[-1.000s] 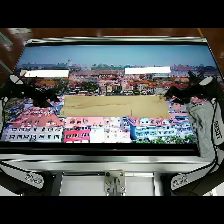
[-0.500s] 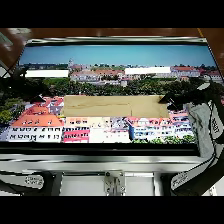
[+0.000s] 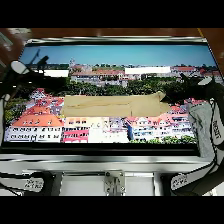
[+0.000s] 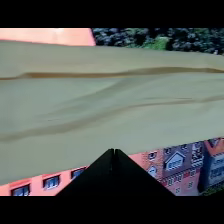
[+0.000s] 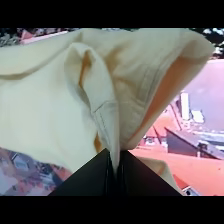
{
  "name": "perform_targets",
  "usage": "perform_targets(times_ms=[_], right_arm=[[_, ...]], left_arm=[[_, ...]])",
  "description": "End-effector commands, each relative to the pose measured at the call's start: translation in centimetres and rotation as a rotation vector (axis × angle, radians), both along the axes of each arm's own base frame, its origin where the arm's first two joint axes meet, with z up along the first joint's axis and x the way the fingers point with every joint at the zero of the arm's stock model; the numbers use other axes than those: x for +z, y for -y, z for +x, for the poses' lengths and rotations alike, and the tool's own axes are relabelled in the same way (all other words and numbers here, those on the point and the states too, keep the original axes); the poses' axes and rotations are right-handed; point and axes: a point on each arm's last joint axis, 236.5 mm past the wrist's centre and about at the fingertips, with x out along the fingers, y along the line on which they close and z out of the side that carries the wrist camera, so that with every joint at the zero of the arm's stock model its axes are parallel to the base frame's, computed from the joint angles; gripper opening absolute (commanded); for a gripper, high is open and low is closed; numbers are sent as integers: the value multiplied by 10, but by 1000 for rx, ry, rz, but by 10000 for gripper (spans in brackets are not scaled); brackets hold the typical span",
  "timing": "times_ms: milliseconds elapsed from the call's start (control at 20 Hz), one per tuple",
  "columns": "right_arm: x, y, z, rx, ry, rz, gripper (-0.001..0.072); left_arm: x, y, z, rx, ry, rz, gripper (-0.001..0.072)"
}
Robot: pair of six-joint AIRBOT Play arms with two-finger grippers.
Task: Fold the shirts.
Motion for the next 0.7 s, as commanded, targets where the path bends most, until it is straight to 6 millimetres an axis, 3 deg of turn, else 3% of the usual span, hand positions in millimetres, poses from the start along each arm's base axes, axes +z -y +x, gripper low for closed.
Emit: perform_targets(times_ms=[0,150,250,450,650], right_arm=[[72,-10,-17,24,72,1,70],[128,-18,-46,41,105,-16,70],[158,-22,-65,37,130,-30,70],[206,-29,-99,27,186,-62,70],[231,-33,-115,-1,229,-77,71]], left_arm=[[-13,107,3,-108,70,-96,37],[-51,204,-28,-206,37,-149,37],[-70,253,-52,-244,22,-176,36],[-96,315,-93,-273,-30,-232,36],[-108,363,-127,-239,-116,-344,37]])
